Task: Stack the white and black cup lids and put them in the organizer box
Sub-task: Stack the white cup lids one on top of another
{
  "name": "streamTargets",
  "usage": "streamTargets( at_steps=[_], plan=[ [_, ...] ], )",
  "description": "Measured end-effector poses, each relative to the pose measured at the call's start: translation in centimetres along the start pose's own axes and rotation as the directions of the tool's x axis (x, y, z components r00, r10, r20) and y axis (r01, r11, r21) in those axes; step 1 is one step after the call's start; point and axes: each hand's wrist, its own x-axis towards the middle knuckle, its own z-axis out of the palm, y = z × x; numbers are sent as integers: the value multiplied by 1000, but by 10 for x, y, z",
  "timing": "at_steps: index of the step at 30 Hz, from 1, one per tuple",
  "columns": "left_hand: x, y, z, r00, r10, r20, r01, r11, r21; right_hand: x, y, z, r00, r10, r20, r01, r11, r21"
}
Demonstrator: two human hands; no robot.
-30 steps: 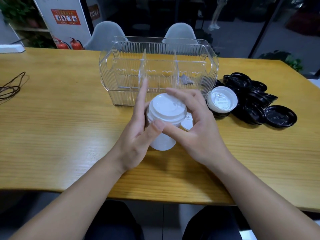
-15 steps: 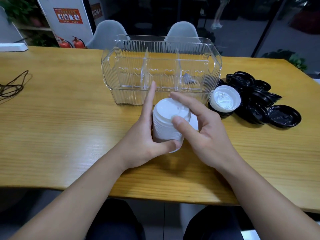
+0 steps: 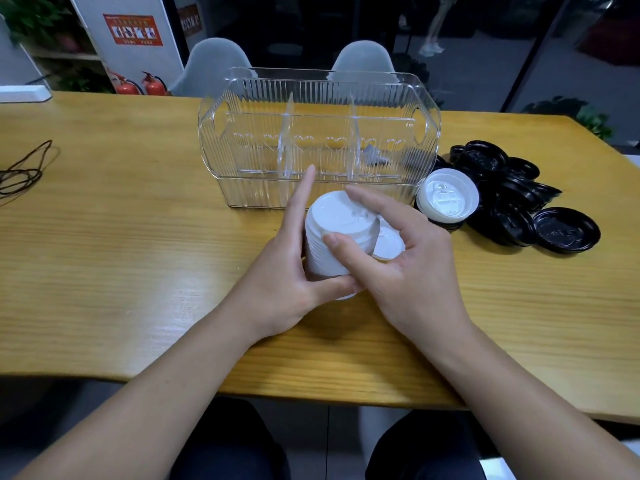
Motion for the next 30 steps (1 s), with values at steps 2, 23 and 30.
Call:
streamTargets(
  at_steps=[2, 23, 30],
  plan=[
    [0, 1, 0, 1000, 8, -10, -8, 1000, 28, 1, 0, -1, 1000, 21, 9, -21, 999, 33],
    [7, -8, -3, 976, 76, -205, -30, 975, 220, 13, 41, -14, 986, 95, 137, -26, 898, -438],
    [7, -9, -3, 978, 70, -198, -25, 975, 220, 11, 49, -13, 987, 91, 129, -18, 875, -483]
  ],
)
